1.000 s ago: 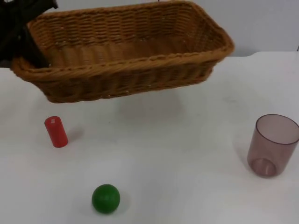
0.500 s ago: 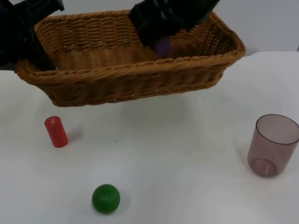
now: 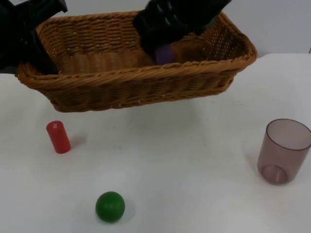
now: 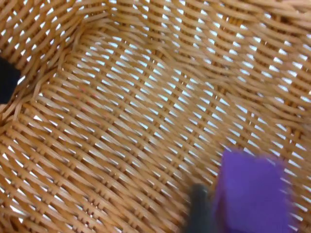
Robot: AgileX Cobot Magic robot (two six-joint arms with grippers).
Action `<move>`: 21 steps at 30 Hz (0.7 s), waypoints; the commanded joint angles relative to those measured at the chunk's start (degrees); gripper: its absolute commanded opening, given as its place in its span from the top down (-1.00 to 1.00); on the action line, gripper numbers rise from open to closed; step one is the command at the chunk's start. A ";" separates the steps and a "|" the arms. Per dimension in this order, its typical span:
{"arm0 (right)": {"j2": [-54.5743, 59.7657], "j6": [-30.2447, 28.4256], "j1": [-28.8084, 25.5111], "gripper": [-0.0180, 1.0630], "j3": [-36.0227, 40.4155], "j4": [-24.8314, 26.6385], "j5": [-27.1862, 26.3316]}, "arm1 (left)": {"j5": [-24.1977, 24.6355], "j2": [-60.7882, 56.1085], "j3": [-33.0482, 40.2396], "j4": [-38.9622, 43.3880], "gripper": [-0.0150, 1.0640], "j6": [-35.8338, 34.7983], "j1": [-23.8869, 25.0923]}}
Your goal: Pick up the basket with the left hand and place the triangular block into the basket with the right hand.
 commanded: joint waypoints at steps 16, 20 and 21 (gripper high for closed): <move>-11.01 -0.76 -0.78 -0.96 0.06 -0.05 -0.34 | -0.51 -0.43 -0.17 -1.38 0.98 0.67 -0.18; -16.50 -0.05 -4.30 -0.96 0.06 -0.05 -0.56 | -0.51 -0.43 -0.17 -1.38 0.98 1.45 -0.18; -18.38 0.59 -5.84 -0.96 0.06 -0.05 -0.56 | -0.51 -0.43 -0.17 -1.38 0.98 1.45 -0.18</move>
